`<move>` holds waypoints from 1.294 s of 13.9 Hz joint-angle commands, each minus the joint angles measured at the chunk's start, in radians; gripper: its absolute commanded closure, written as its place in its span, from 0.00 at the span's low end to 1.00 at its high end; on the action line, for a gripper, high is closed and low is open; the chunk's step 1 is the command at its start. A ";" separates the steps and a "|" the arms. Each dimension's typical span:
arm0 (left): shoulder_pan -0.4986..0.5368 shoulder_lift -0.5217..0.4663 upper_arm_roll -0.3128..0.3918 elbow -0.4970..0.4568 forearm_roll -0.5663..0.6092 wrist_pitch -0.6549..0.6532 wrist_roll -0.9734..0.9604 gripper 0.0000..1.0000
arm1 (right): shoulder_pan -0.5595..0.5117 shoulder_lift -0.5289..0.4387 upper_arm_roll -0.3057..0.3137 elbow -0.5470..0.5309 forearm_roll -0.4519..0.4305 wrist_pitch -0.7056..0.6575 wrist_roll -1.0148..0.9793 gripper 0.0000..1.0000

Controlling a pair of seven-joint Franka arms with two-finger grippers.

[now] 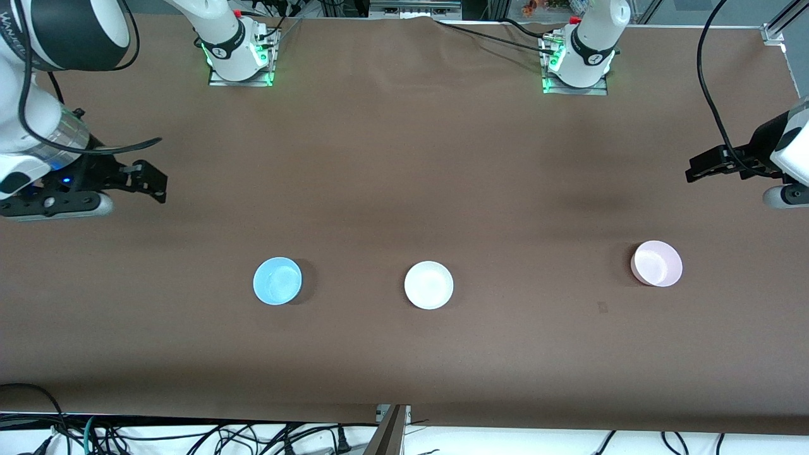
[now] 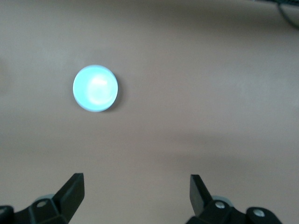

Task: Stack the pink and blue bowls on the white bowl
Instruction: 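Move the left gripper toward the pink bowl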

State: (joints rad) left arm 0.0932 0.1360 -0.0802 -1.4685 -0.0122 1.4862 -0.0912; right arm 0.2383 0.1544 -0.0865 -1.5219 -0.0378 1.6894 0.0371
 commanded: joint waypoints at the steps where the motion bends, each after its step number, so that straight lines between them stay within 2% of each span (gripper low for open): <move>1: -0.003 -0.009 0.000 -0.007 0.014 -0.009 -0.001 0.00 | -0.002 -0.062 0.030 -0.076 -0.007 -0.022 0.007 0.00; 7: 0.013 0.001 0.011 -0.016 0.008 -0.004 0.002 0.00 | -0.005 -0.062 0.019 -0.077 -0.011 -0.020 0.007 0.00; 9: 0.013 0.017 0.055 -0.035 0.005 0.014 0.007 0.00 | -0.005 -0.059 0.019 -0.072 -0.011 -0.014 0.007 0.00; 13: 0.022 0.063 0.152 -0.189 0.006 0.204 0.039 0.00 | -0.005 -0.056 0.019 -0.066 -0.016 -0.004 0.010 0.00; 15: 0.039 0.121 0.157 -0.199 0.006 0.241 0.134 0.00 | -0.017 -0.046 0.014 -0.063 -0.013 0.027 0.010 0.00; 18: 0.100 0.253 0.157 -0.211 0.005 0.428 0.172 0.00 | -0.016 -0.041 0.007 -0.055 -0.020 0.047 0.010 0.00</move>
State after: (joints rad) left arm 0.1525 0.3149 0.0813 -1.6836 -0.0122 1.8227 0.0277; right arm 0.2248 0.1193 -0.0833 -1.5752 -0.0417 1.7249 0.0393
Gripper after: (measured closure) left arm 0.000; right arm 0.000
